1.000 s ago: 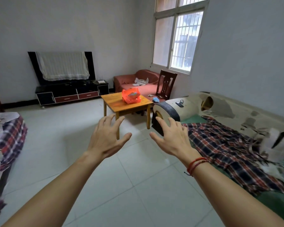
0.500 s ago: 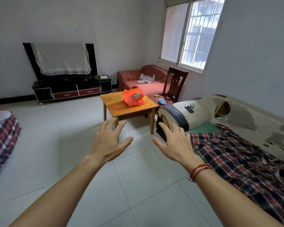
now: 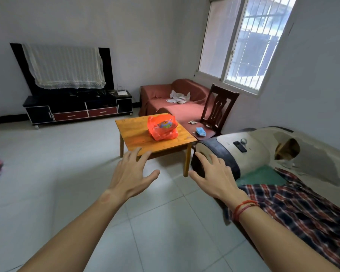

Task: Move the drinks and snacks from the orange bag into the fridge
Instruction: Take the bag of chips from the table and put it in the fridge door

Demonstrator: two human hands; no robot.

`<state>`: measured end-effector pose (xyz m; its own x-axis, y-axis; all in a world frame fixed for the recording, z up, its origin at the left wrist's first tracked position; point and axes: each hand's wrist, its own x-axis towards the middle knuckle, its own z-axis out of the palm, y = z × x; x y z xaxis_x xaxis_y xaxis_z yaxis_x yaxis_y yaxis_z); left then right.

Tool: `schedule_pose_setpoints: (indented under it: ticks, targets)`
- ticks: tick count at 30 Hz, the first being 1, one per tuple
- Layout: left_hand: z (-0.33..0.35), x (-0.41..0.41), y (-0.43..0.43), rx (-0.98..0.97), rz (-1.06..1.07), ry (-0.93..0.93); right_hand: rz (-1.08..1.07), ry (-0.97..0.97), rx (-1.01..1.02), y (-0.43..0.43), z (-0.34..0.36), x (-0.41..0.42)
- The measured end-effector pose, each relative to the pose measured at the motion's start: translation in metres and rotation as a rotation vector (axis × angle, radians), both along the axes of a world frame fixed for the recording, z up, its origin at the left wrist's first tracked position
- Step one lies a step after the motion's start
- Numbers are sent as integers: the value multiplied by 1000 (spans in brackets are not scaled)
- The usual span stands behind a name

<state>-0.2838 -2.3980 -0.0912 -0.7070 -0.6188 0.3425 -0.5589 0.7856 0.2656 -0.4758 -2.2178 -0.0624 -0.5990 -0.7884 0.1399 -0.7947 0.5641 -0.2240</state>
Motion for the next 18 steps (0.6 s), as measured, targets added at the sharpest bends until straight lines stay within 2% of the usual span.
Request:
schedule_pose_setpoints:
  ticks: [18]
  targets:
    - [-18,-189,-232,45,-8,-77,29,-28,65,-250,-33,-198]
